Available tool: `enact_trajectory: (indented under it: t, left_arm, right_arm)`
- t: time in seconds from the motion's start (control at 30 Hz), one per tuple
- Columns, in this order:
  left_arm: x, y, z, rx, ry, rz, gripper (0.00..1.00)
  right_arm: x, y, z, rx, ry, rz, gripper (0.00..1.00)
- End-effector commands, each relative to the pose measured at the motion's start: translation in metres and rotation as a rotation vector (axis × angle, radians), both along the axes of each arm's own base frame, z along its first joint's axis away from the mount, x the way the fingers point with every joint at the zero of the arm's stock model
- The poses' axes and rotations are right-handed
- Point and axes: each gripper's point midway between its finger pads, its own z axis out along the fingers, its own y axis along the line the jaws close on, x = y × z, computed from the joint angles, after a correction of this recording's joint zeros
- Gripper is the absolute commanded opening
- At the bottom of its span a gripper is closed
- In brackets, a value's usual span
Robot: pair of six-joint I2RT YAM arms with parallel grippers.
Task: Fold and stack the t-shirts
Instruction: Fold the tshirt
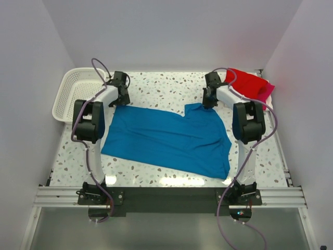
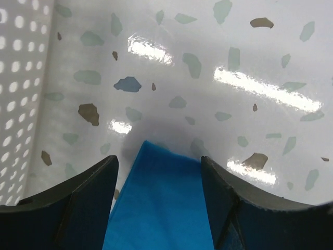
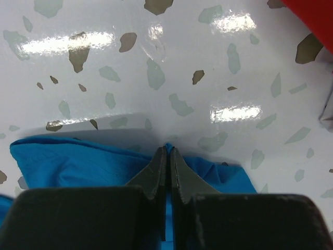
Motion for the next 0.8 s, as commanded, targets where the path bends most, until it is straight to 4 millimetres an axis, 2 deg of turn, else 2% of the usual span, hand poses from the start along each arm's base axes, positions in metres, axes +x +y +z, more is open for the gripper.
enact_trajectory:
  t: [0.0,0.07,0.2,0.67,0.77]
  left_arm:
    - [0.025,0.002,0.006,0.013,-0.059,0.017,0.68]
    - [0.030,0.001,0.005,0.013,-0.060,0.011,0.63]
    - [0.029,0.002,-0.003,0.020,-0.034,0.011,0.54]
    - [0.009,0.016,-0.011,-0.018,-0.016,0.061,0.53]
    - [0.007,0.016,-0.017,-0.020,0.000,0.059,0.49]
  right_arm:
    - [0.004,0.003,0.039,0.036,-0.078,0.006,0.00]
    - [0.002,0.003,0.043,0.039,-0.084,0.009,0.00]
    - [0.000,0.004,0.046,0.043,-0.091,0.010,0.00]
    - [0.001,0.007,0.052,0.063,-0.096,0.016,0.00]
    - [0.000,0.008,0.051,0.062,-0.094,0.015,0.00]
